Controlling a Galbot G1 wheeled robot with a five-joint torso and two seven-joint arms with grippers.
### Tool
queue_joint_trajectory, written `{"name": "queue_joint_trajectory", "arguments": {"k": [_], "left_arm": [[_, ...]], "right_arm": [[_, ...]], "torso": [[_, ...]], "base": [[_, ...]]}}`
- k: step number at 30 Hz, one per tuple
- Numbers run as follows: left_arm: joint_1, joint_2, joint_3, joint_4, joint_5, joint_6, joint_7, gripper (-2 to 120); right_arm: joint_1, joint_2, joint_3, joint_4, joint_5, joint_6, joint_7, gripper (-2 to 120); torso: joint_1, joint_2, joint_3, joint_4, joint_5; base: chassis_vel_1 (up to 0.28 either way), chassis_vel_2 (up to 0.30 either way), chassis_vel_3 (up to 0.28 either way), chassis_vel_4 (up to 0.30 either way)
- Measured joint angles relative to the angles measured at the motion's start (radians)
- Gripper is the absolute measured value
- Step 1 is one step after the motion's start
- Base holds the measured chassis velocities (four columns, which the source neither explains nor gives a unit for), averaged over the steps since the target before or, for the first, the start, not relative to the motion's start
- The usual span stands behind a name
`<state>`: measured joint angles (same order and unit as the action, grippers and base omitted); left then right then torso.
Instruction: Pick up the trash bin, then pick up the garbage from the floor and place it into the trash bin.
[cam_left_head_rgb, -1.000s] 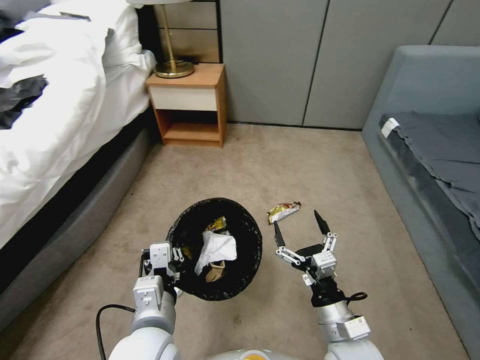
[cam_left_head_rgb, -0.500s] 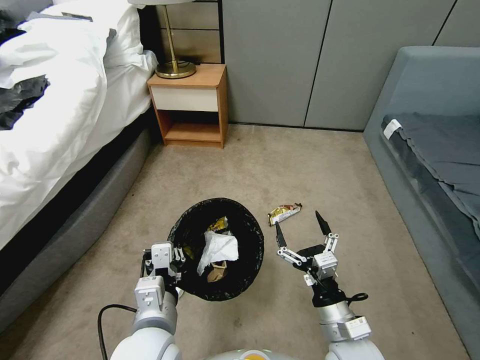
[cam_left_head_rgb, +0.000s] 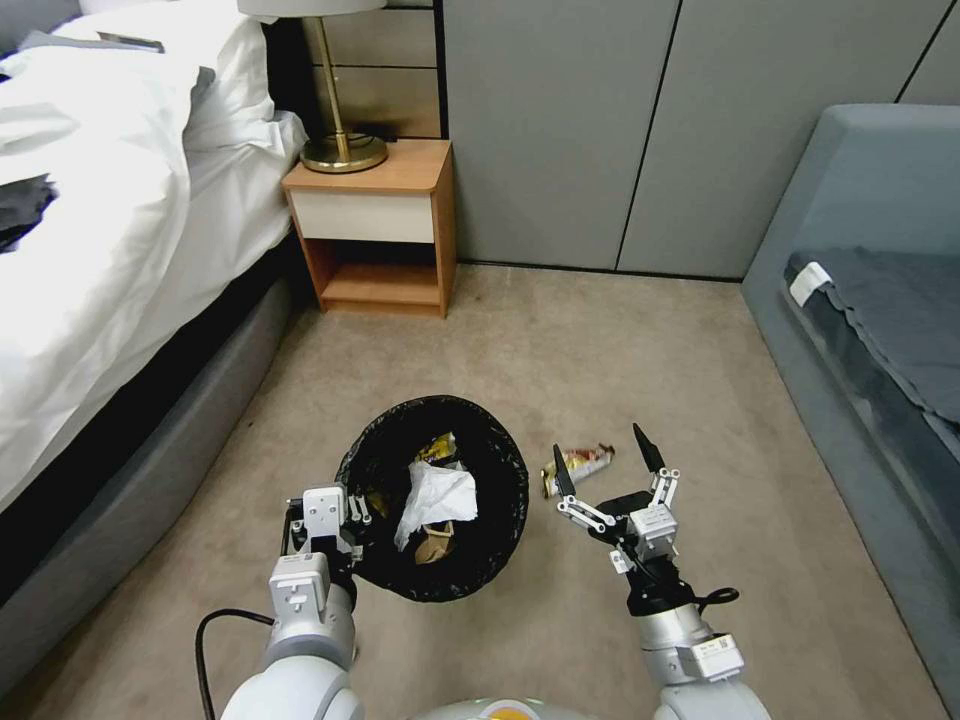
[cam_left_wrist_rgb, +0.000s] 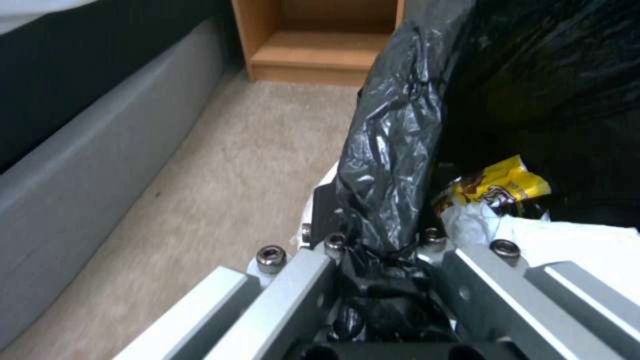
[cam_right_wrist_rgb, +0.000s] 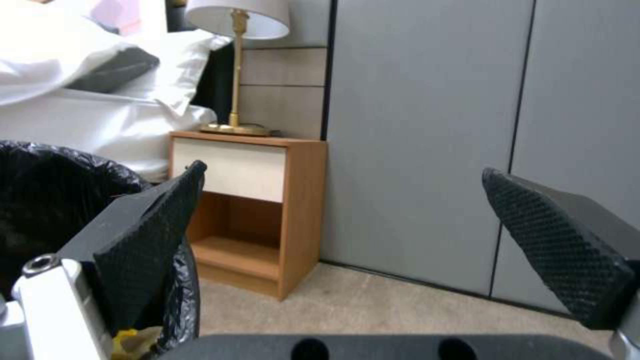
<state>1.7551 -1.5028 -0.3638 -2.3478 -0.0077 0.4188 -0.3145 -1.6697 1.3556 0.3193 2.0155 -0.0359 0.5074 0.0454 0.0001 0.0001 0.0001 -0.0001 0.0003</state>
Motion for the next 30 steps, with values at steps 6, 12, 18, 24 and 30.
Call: {"name": "queue_joint_trajectory", "arguments": {"k": [6, 12, 18, 24, 30], "left_arm": [[0.001, 0.001, -0.001, 0.000, 0.001, 0.000, 0.000, 0], [-0.002, 0.000, 0.000, 0.000, 0.001, 0.000, -0.001, 0], [-0.006, 0.000, 0.000, 0.000, 0.001, 0.002, -0.001, 0], [-0.008, 0.001, -0.003, 0.001, 0.001, 0.002, -0.001, 0], [-0.009, 0.000, -0.003, 0.004, 0.001, 0.002, -0.001, 0]], "right_arm": [[0.008, 0.000, 0.000, -0.005, -0.001, 0.024, -0.013, 100], [0.010, 0.000, 0.001, -0.009, -0.007, 0.026, -0.018, 100], [0.022, -0.002, 0.003, -0.021, -0.003, 0.027, -0.022, 100], [0.026, -0.025, 0.016, -0.065, -0.002, -0.070, 0.009, 100], [0.021, -0.048, -0.035, -0.092, 0.103, -0.303, 0.110, 100]], "torso": [[0.000, 0.000, 0.000, 0.0001, 0.0000], [0.000, 0.000, 0.000, 0.0001, -0.0005], [0.000, 0.000, 0.000, 0.0000, -0.0002], [0.000, 0.000, 0.000, 0.0002, -0.0003], [0.000, 0.000, 0.000, -0.0001, -0.0003]], "base": [[-0.215, 0.210, 0.200, -0.199], [-0.014, 0.024, 0.027, -0.012], [0.027, -0.025, -0.029, 0.024], [0.000, 0.000, 0.000, 0.000], [0.000, 0.000, 0.000, 0.000]]}}
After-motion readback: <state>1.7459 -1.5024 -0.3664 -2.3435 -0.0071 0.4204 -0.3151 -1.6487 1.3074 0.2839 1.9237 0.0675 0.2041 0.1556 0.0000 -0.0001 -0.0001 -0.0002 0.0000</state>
